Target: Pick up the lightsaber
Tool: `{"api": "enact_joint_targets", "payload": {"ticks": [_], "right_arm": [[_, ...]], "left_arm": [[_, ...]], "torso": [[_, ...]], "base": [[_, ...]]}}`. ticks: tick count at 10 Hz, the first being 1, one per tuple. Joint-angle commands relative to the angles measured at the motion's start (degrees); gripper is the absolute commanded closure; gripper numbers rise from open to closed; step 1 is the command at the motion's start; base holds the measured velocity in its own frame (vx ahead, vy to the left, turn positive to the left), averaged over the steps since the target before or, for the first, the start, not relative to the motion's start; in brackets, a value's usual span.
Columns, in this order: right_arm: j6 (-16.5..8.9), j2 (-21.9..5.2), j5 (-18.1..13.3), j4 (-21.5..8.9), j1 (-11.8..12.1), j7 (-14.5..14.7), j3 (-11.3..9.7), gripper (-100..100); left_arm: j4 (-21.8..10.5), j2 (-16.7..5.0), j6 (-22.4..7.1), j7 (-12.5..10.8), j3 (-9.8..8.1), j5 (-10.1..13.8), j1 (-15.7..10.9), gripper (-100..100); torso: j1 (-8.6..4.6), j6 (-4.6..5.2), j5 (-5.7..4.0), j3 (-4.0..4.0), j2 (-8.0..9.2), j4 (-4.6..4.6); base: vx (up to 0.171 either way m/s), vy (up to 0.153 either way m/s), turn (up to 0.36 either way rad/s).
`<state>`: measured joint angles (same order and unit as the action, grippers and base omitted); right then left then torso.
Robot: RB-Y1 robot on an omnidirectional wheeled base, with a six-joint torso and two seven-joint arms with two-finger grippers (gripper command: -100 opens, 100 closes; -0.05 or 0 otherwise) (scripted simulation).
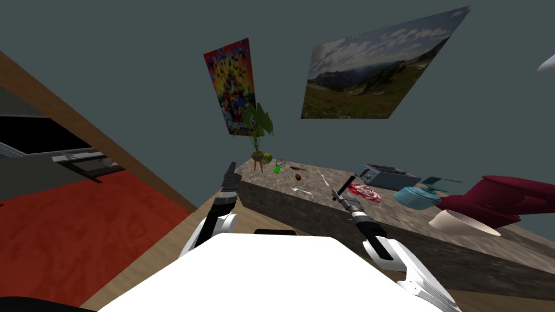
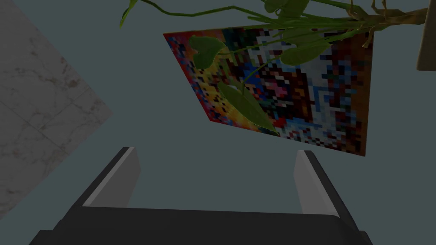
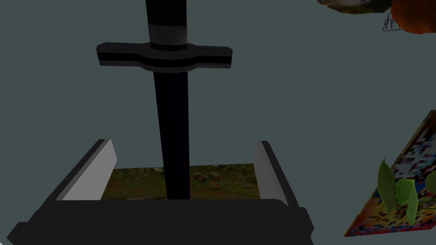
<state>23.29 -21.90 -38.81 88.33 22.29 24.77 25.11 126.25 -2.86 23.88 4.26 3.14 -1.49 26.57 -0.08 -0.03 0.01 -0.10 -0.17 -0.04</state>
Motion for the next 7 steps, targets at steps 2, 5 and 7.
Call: {"api": "enact_joint_targets", "payload": {"ticks": [2,5,7], "right_arm": [[1.51,-3.39,2.54,-4.01,-3.9,1.78,0.68,-100],[1.51,-3.39,2.54,-8.58,-3.9,1.78,0.68,-100],[3.39,-6.58,5.12,-12.78,-7.7,3.79,1.5,-100]], "left_arm": [[0.0,0.01,0.0,0.0,0.01,0.0,-0.02,0],[0.0,0.0,0.0,0.0,0.0,0.0,0.0,0],[0.0,0.0,0.0,0.0,0.01,0.0,-0.02,0]], "torso": [[0.16,-0.08,0.04,0.07,0.13,0.03],[0.03,0.01,0.01,0.06,0.1,0.02],[0.13,-0.07,0.03,0.1,0.2,0.04]], "base": [[-0.077,0.053,0.193],[-0.024,0.011,-0.014],[-0.093,0.05,0.184]]}}
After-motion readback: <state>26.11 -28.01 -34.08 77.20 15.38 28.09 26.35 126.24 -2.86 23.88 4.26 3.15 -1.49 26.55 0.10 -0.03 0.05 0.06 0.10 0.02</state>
